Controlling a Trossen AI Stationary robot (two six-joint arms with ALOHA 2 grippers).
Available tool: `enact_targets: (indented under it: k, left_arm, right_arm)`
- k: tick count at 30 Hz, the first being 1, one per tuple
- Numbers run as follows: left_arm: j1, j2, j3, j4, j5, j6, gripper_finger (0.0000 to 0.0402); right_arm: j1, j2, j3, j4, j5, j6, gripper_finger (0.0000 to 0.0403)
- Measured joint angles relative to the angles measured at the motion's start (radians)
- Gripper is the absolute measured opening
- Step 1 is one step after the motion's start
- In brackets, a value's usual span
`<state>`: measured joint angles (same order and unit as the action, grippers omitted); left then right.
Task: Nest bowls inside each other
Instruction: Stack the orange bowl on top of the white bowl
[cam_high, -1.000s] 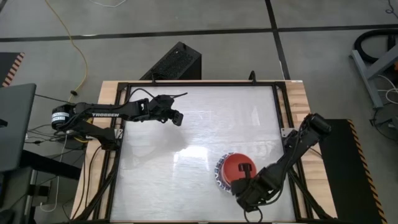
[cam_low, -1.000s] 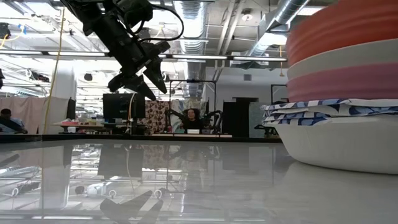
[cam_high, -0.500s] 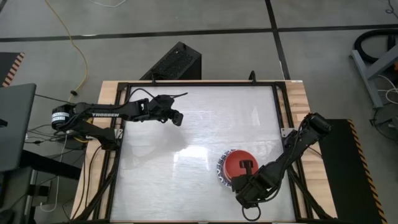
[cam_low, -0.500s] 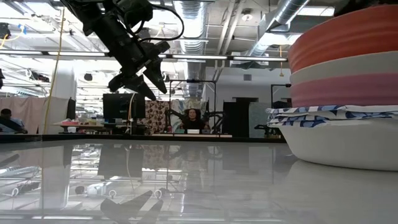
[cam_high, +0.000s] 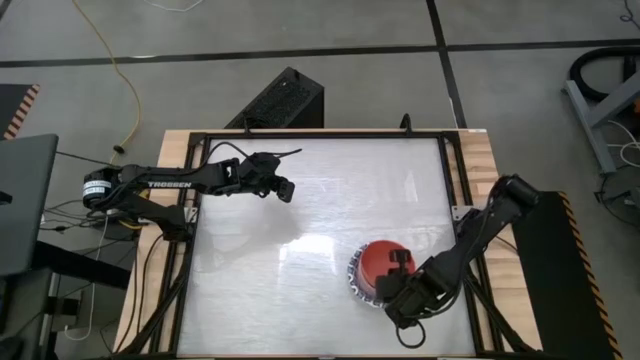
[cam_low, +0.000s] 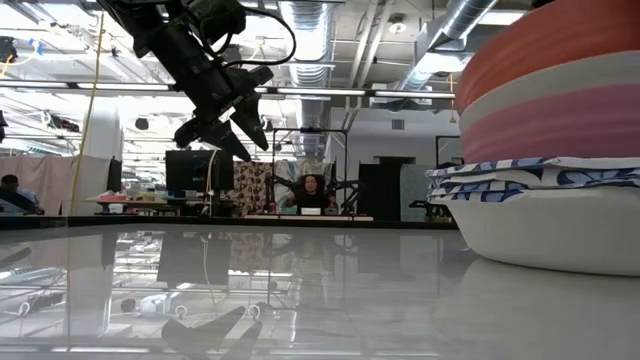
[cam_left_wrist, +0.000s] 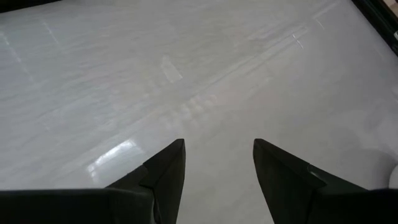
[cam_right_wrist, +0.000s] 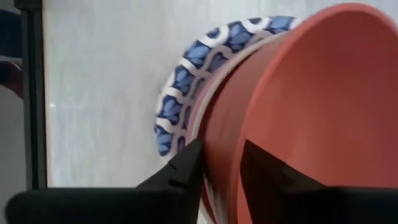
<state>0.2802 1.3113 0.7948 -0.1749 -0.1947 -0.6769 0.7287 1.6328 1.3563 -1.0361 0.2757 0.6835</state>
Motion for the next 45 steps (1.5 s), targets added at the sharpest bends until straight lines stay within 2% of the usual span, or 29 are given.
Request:
enact_targets:
  k: [10,28,45]
  left_arm:
    - [0.0,0.0,0.0,0.0,0.0,0.0,0.0178]
    - [0.0,0.0,0.0,0.0,-0.002,0.0,0.0178]
    - [0.0,0.0,0.0,0.0,-0.002,-0.018,0.0178]
  right_arm:
    - [-0.019,-0.038,0.0,-0.034,-0.011,-0.026,0.0172]
    - [-0.024,-0.076,0.001,-0.023,-0.016,-0.022,0.0184]
    - [-0.025,-0.077,0.006,-0.007,-0.041,-0.01,0.0244]
